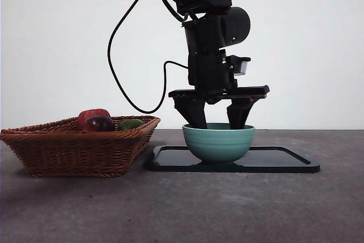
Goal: Pick up the wifruite, put it on the bowl, pick up the plate, put it on desk
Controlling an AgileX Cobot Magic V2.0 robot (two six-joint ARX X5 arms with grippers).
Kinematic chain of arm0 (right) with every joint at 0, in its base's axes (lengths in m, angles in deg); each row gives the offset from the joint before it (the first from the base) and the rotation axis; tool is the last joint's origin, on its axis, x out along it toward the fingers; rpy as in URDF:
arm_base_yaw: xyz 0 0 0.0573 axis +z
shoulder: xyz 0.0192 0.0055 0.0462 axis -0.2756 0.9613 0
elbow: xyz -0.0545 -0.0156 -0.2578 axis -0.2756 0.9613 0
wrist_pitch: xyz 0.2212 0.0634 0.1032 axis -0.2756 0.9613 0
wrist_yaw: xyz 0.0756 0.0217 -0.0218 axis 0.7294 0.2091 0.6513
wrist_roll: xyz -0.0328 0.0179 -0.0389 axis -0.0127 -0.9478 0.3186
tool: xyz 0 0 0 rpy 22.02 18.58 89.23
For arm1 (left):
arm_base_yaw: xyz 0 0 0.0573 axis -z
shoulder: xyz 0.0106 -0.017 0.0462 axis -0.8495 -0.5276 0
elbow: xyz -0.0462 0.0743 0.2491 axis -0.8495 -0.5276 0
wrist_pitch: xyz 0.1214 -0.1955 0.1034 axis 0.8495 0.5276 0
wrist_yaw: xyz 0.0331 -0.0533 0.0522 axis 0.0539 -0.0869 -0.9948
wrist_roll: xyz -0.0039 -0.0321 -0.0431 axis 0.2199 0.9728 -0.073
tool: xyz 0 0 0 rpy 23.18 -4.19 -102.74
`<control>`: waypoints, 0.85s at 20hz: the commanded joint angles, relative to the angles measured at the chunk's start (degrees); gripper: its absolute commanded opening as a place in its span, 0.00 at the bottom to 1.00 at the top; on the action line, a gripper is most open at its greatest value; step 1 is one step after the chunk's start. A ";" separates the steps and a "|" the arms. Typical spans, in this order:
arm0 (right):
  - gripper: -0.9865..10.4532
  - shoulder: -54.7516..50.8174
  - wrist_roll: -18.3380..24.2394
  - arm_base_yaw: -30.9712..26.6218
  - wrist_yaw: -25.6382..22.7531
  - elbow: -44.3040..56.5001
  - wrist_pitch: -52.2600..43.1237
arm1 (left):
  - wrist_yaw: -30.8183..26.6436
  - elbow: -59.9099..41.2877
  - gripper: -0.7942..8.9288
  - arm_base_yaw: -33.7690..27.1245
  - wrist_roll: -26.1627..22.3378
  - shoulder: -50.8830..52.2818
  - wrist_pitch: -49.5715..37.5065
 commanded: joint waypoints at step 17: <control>0.68 0.15 -0.57 0.31 0.09 -0.57 -0.37 | 0.20 20.17 0.33 -1.70 -0.42 0.46 19.17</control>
